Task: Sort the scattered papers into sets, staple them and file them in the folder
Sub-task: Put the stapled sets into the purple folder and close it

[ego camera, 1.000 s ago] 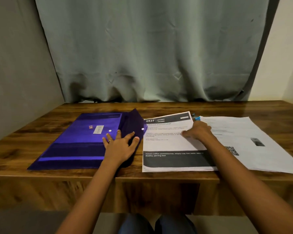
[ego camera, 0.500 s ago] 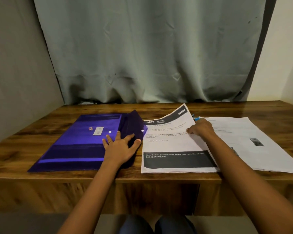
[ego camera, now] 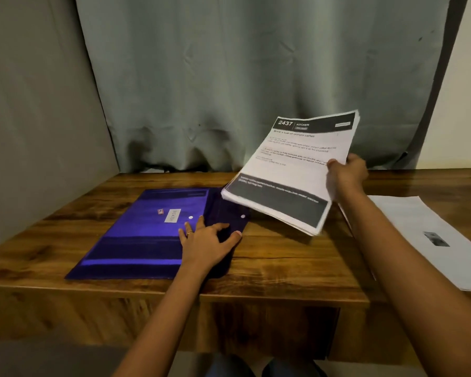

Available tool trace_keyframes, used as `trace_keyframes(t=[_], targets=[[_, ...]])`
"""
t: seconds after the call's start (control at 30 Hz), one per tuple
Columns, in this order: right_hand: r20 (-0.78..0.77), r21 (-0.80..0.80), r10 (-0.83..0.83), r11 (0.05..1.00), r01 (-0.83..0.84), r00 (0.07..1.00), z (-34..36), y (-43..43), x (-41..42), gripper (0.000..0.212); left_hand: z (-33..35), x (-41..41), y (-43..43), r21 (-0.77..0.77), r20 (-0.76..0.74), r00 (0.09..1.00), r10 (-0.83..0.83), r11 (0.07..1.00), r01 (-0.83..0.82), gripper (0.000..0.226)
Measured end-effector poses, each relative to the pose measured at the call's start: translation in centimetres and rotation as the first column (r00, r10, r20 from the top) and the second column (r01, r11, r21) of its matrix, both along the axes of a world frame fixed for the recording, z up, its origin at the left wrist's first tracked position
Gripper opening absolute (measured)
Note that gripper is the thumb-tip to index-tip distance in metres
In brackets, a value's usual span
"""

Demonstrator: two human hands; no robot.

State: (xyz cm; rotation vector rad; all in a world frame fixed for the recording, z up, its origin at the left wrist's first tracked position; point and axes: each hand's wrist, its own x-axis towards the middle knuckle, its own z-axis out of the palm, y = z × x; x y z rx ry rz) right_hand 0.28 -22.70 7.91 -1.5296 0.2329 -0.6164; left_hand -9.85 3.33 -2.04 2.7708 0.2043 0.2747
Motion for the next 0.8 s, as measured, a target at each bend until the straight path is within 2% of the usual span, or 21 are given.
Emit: trace_keyframes(t=[0.07,0.23,0.33,0.4,0.47,0.57,0.67,0.8], targets=[[-0.019,0.051,0.004,0.999,-0.003,1.0,-1.2,1.7,0.2,0.029,0.1,0.0,0.0,-0.027,0.005,1.0,0.0,1.0,0.001,0.06],[-0.121,-0.026,0.074,0.997,-0.078,0.99,-4.3,4.1,-0.2,0.033,-0.2,-0.1,0.0,-0.101,0.085,0.996,0.038,0.995,-0.029,0.052],[-0.16,-0.096,0.058,0.993,-0.074,0.985,-5.4,4.1,-0.2,0.034,-0.1,-0.3,0.2,-0.297,0.2,0.978,0.064,0.955,-0.002,0.032],[-0.214,-0.032,0.105,0.993,-0.114,0.971,-5.5,4.1,-0.1,0.035,0.2,-0.5,0.3,-0.389,0.248,0.963,0.11,0.921,-0.005,0.021],[-0.271,0.136,0.231,0.97,-0.201,0.934,-5.3,4.2,0.0,0.038,0.4,-0.5,0.4,-0.361,0.264,0.95,0.166,0.93,-0.062,0.022],[-0.295,0.366,0.434,0.874,-0.319,0.851,-4.8,4.3,-0.4,0.05,0.6,-0.1,0.7,-0.23,0.254,0.937,0.24,0.956,-0.182,0.036],[-0.33,0.387,0.536,0.828,-0.407,0.777,-4.8,4.6,-0.5,0.039,1.1,0.0,0.9,-0.174,0.236,0.933,0.273,0.956,-0.236,0.026],[-0.367,0.339,0.535,0.839,-0.426,0.761,-4.9,4.7,-0.4,0.04,1.9,0.1,1.3,-0.175,0.204,0.936,0.286,0.952,-0.253,0.01]])
